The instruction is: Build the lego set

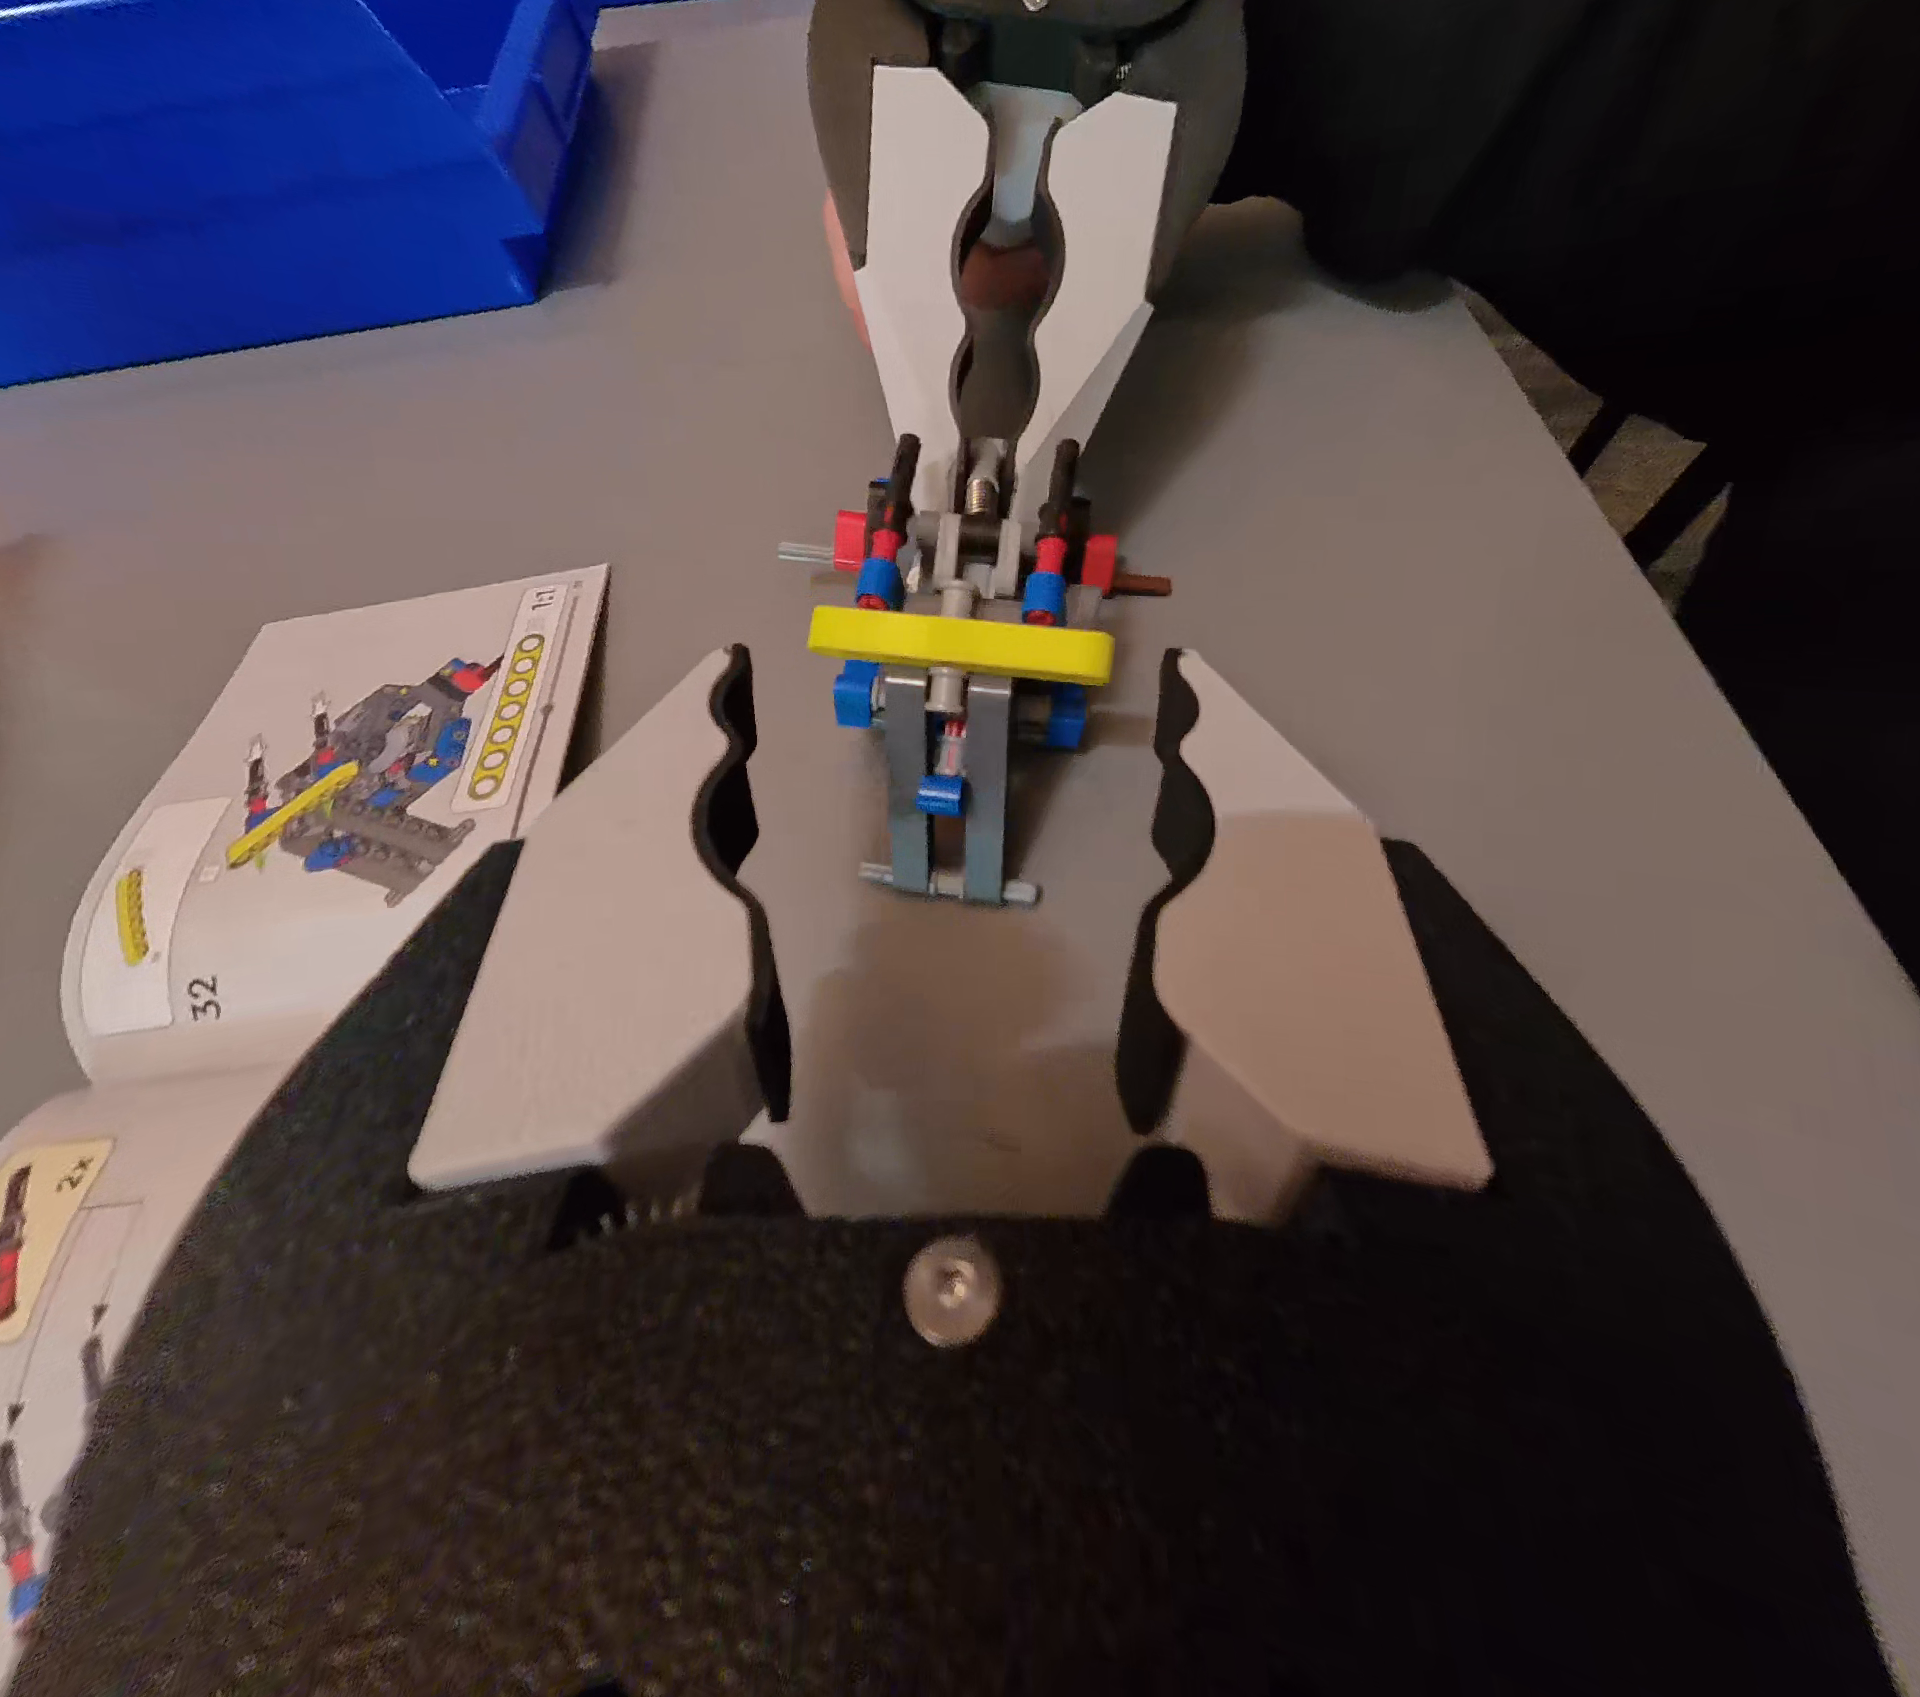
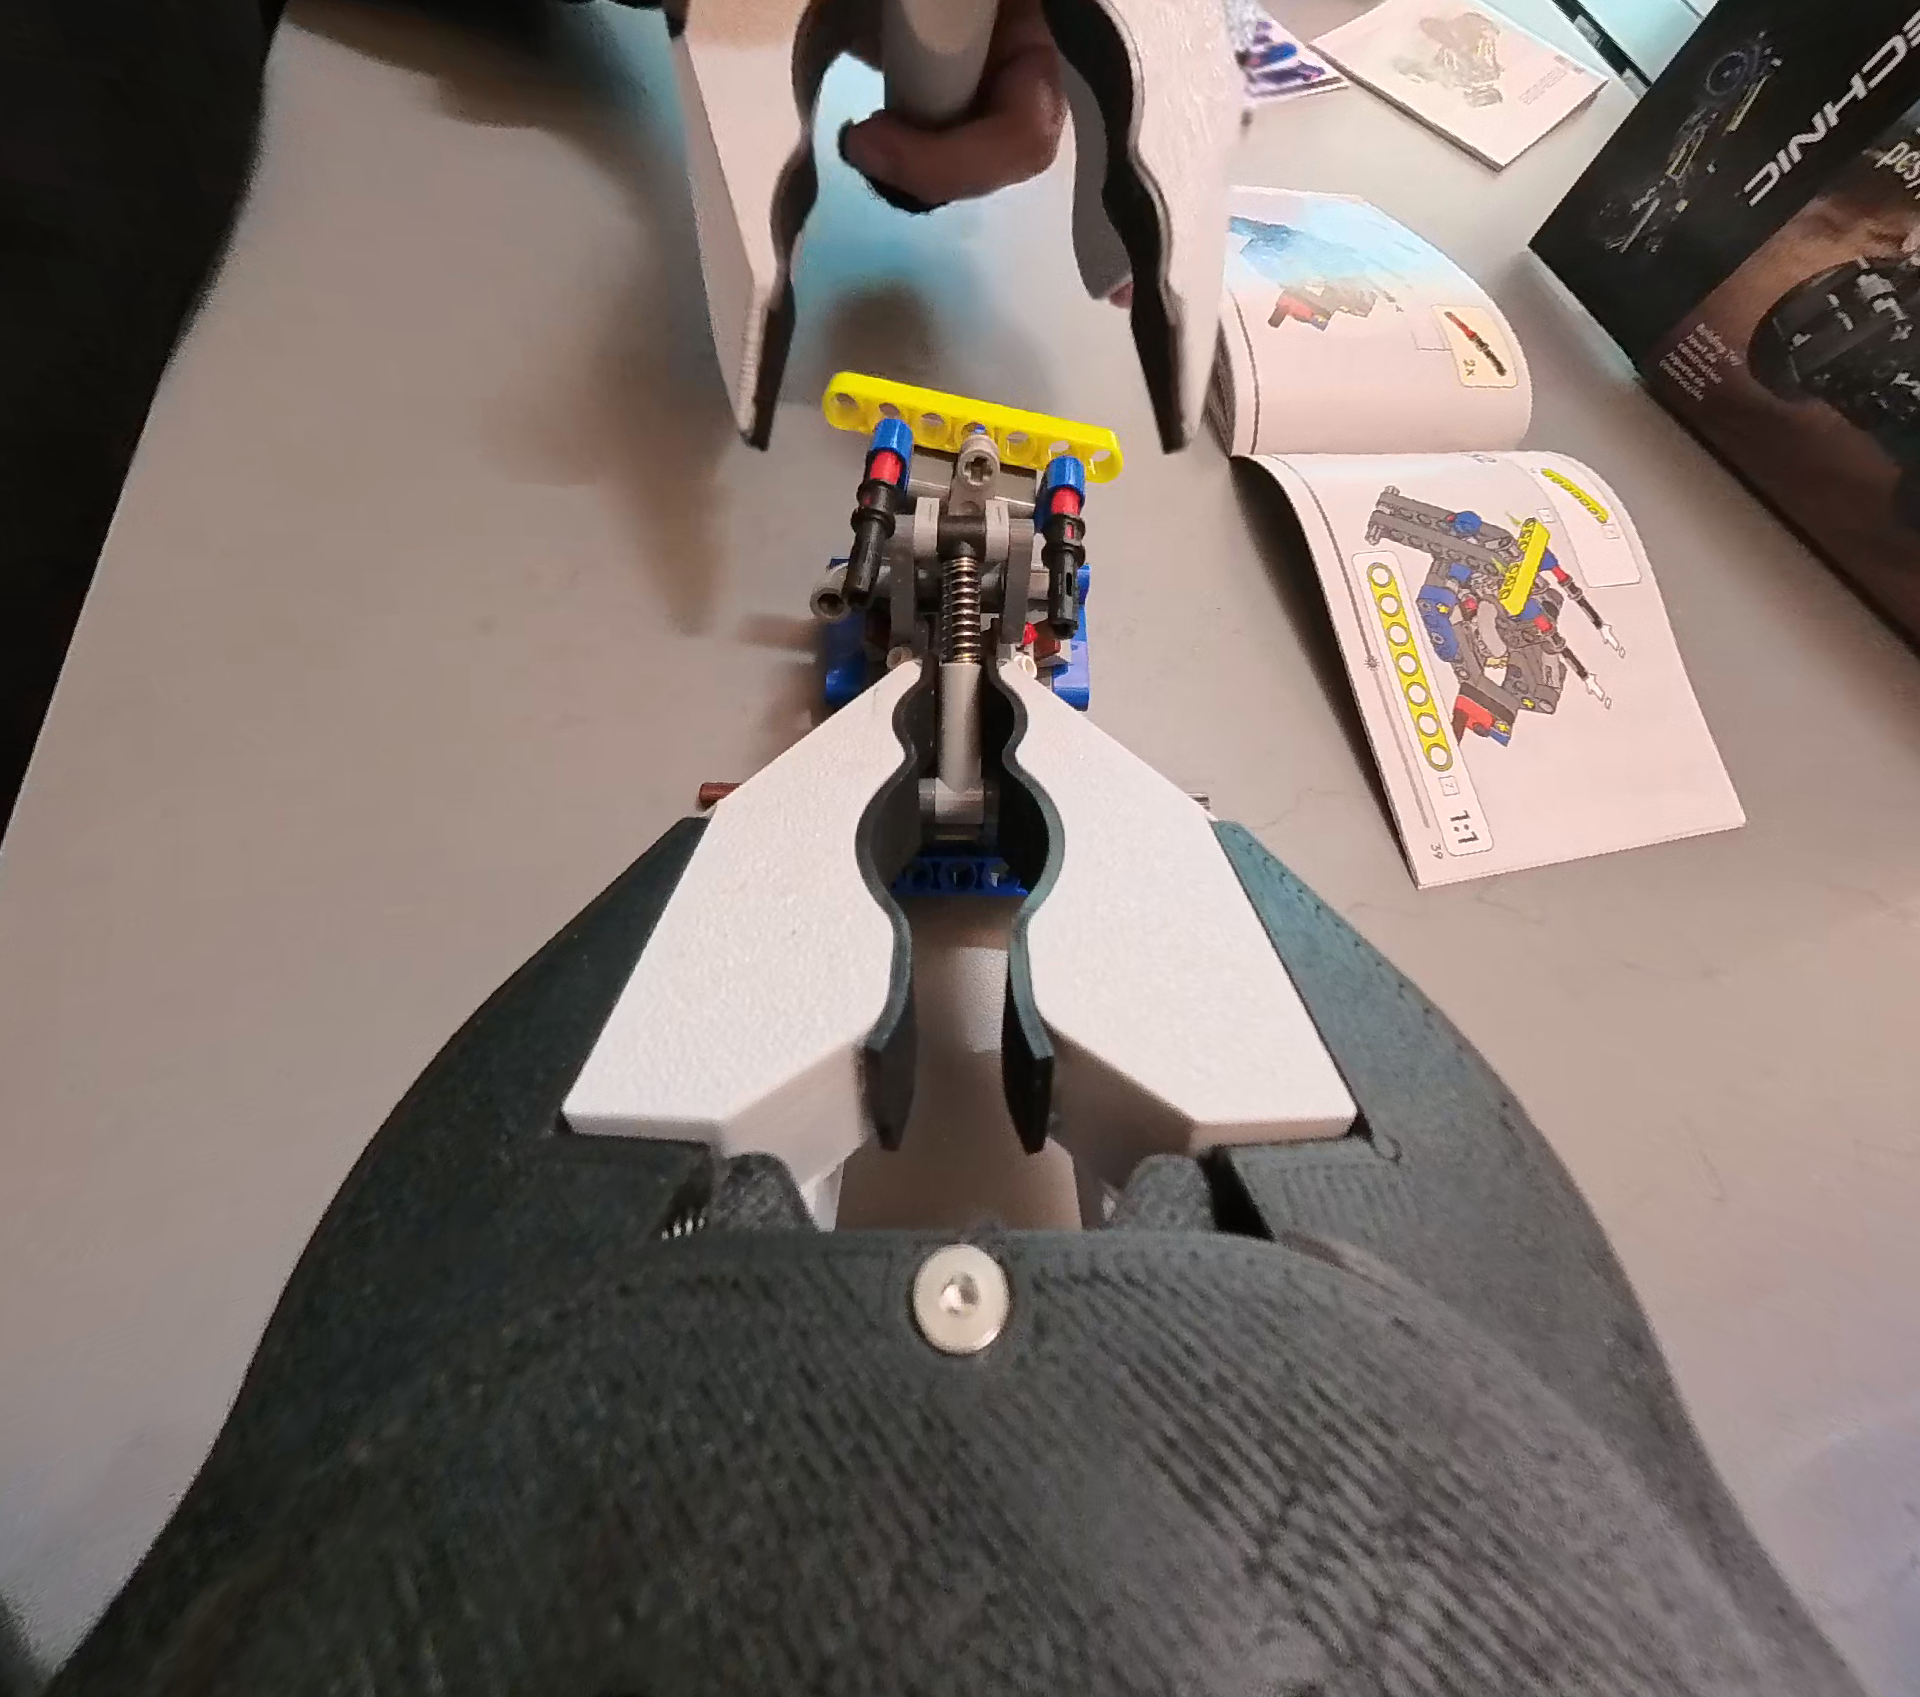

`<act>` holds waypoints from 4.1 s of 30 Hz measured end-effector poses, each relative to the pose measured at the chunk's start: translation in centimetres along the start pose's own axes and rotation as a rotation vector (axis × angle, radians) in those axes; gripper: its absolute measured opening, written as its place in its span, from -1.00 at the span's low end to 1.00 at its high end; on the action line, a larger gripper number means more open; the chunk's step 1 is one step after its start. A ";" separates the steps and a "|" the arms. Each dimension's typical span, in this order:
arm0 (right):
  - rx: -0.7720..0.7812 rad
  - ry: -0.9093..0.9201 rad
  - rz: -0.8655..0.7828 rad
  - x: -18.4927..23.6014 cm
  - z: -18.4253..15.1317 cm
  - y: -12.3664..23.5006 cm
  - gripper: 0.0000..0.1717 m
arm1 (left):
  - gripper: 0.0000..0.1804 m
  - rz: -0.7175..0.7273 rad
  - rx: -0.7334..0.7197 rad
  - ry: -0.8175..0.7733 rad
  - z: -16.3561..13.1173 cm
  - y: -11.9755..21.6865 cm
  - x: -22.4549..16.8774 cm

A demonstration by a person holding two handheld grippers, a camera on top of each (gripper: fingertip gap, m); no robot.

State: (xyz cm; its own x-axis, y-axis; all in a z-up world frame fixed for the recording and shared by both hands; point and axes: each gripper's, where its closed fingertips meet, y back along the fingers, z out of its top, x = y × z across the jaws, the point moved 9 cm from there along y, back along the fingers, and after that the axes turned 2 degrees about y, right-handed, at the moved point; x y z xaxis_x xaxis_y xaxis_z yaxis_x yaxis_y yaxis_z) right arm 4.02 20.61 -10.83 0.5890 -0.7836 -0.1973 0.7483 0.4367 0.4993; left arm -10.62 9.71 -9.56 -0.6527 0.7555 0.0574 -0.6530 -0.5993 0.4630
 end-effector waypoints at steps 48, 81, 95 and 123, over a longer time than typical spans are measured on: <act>-0.109 -0.125 -0.006 -1.0 0.7 1.3 -0.84 | -0.38 0.003 0.017 -0.065 0.3 -0.4 -0.1; -0.123 -0.115 -0.011 -1.1 0.6 1.2 -0.92 | -0.35 -0.053 -0.049 -0.007 0.4 1.4 0.5; -0.136 -0.120 -0.011 -1.3 0.8 1.0 -0.95 | -0.22 -0.087 0.004 0.009 0.0 0.7 0.1; -0.097 -0.079 -0.050 -1.0 1.3 0.4 -0.99 | -0.36 0.006 0.108 -0.018 0.1 0.1 -0.4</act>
State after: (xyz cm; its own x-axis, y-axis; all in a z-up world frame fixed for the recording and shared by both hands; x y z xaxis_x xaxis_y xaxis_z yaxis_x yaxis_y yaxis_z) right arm 3.29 20.98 -9.33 0.5274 -0.8362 -0.1506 0.8042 0.4341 0.4059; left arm -10.36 9.40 -9.45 -0.6488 0.7572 0.0757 -0.6034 -0.5725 0.5552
